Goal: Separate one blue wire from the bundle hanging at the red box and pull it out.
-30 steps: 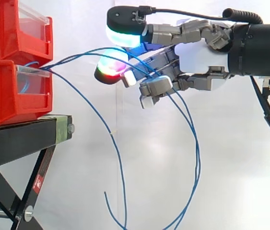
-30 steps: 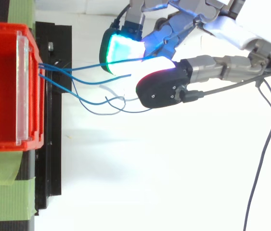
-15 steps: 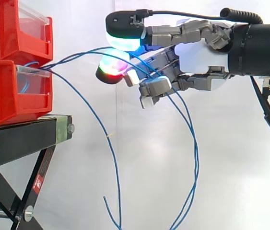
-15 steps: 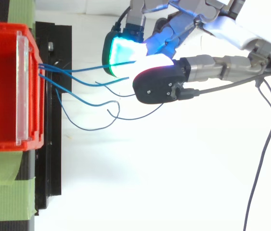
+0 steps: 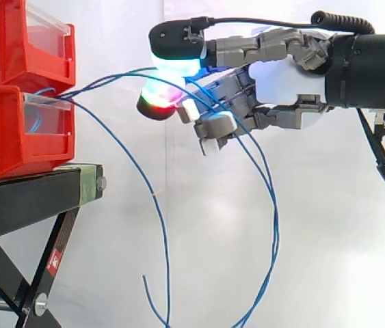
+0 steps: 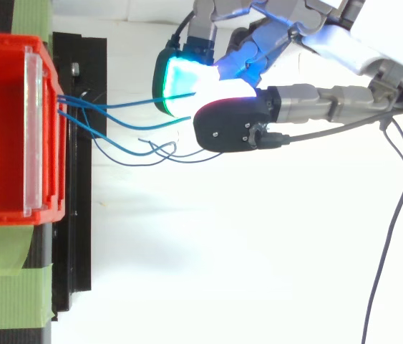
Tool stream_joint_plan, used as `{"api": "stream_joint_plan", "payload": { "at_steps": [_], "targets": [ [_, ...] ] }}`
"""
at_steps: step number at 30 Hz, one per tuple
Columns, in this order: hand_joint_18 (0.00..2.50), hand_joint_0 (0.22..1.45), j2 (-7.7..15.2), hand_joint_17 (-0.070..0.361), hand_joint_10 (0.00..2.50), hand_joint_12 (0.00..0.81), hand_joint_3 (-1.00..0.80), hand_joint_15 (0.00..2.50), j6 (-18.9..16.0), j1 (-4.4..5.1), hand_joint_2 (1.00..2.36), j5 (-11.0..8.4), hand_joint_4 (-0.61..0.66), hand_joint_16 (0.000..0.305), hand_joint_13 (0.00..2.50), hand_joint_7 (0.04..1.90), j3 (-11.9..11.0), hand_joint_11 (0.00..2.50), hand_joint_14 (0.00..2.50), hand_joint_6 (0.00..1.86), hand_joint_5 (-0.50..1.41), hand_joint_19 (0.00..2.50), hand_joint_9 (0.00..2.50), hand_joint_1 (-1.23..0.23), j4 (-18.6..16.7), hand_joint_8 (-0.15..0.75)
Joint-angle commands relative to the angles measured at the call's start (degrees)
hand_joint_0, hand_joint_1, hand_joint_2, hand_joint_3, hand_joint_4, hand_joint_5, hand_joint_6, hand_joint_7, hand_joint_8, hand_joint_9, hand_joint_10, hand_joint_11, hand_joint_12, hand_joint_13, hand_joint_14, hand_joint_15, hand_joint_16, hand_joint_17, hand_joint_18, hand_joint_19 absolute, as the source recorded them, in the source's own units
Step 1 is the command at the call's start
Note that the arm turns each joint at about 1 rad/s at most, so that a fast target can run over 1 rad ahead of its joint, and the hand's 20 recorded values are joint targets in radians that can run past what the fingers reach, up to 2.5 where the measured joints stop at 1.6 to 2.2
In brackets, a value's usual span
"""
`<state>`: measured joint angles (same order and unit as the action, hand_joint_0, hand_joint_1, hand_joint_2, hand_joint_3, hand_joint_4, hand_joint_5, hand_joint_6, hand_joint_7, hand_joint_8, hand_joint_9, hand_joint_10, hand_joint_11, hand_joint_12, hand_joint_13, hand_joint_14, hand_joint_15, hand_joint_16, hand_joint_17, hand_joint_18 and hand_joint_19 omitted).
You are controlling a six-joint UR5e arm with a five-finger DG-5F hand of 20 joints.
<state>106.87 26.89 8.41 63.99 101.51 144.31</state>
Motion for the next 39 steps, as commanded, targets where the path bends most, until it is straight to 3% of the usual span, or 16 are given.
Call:
{"api": "stream_joint_plan", "payload": {
  "at_steps": [1,5,13,16,19,22,31,39],
  "targets": [
    [0.74,0.62,0.0,0.111,0.02,0.395,-0.07,1.34,0.0,0.02,1.03,0.0,0.14,0.049,1.04,1.18,0.0,1.18,0.02,0.81,-0.18,0.99,1.04,-0.71,0.0,0.358],
    [0.63,0.61,0.0,0.116,0.02,0.413,-0.06,0.7,0.0,-0.06,1.03,0.0,0.16,0.051,0.57,1.24,0.0,1.07,0.02,0.79,-0.16,0.88,0.94,-0.73,0.09,0.349],
    [0.21,0.6,0.0,0.113,0.02,0.35,-0.06,0.22,0.0,0.02,1.03,-0.09,0.18,0.05,0.1,1.29,0.0,0.7,0.01,0.76,-0.14,0.47,0.68,-0.77,0.09,0.317],
    [0.0,0.6,0.0,0.11,0.01,0.327,-0.06,0.16,0.0,0.02,1.03,-0.09,0.18,0.049,0.0,1.24,0.0,0.52,0.01,0.78,-0.15,0.31,0.53,-0.76,0.09,0.296],
    [0.0,0.6,0.0,0.109,0.01,0.321,-0.06,0.13,0.0,0.02,1.03,-0.18,0.17,0.048,0.0,1.24,0.0,0.33,0.0,0.78,-0.15,0.21,0.38,-0.77,0.27,0.271],
    [0.0,0.6,0.0,0.107,0.0,0.315,-0.07,0.12,0.0,0.2,1.03,-0.18,0.16,0.048,0.0,1.25,0.0,0.19,0.0,0.77,-0.14,0.17,0.27,-0.77,4.05,0.251],
    [0.0,0.6,0.0,0.107,0.0,0.315,-0.08,0.13,-0.09,0.64,1.03,-1.14,0.17,0.048,0.0,1.28,0.0,0.17,0.0,0.76,-0.14,0.16,0.24,-0.77,13.1,0.243],
    [0.0,0.6,0.0,0.11,0.01,0.325,-0.07,0.13,-0.44,1.17,1.03,-1.14,0.16,0.049,0.0,1.27,0.0,0.2,0.0,0.76,-0.14,0.18,0.27,-0.76,15.03,0.253]
  ]
}}
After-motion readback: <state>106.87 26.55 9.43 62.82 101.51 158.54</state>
